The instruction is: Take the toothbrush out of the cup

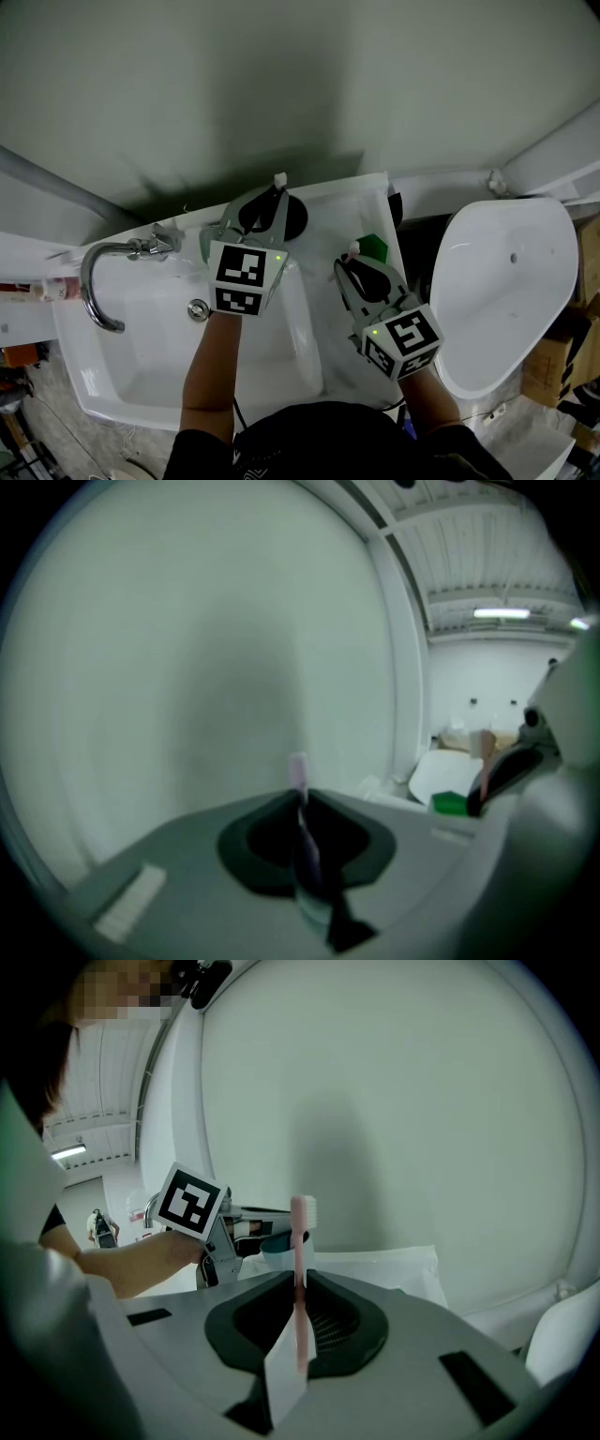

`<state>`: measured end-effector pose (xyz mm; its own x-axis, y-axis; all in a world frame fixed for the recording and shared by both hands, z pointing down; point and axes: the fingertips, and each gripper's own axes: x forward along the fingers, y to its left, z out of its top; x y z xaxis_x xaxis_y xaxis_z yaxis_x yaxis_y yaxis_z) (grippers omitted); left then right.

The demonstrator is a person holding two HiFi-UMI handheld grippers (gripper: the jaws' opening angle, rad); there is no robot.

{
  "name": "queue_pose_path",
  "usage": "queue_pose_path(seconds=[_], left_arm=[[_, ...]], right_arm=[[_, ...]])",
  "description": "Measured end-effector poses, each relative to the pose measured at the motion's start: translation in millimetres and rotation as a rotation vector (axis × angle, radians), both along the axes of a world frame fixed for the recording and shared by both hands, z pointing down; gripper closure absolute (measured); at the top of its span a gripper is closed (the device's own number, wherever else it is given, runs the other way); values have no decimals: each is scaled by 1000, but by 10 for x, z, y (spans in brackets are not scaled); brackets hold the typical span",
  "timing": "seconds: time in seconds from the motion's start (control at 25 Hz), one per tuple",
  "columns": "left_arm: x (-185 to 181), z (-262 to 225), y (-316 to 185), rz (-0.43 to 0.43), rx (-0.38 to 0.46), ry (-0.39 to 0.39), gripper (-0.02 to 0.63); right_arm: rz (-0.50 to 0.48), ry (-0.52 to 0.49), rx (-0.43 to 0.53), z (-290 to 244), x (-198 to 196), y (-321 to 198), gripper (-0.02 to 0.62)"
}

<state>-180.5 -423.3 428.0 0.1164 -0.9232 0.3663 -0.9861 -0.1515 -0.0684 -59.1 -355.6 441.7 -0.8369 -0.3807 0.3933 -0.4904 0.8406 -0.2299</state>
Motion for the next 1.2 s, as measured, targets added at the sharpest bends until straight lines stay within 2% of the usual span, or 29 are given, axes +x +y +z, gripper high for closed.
queue_pose_path(seconds=[0.2, 0.4, 0.88, 1.2], left_arm=[[-34, -45, 46, 1, 12, 45, 584], [-43, -168, 97, -2, 44, 44, 586], [-81, -683, 371, -25, 140, 43, 588], [-161, -1078, 674, -54, 222, 90, 588]], right_arm=[[4, 3, 0, -12, 12, 28, 558], [14, 1, 10, -68, 16, 65, 558], [34, -17, 55, -335, 62, 218, 560], [46, -38, 102, -556, 73, 335, 560]])
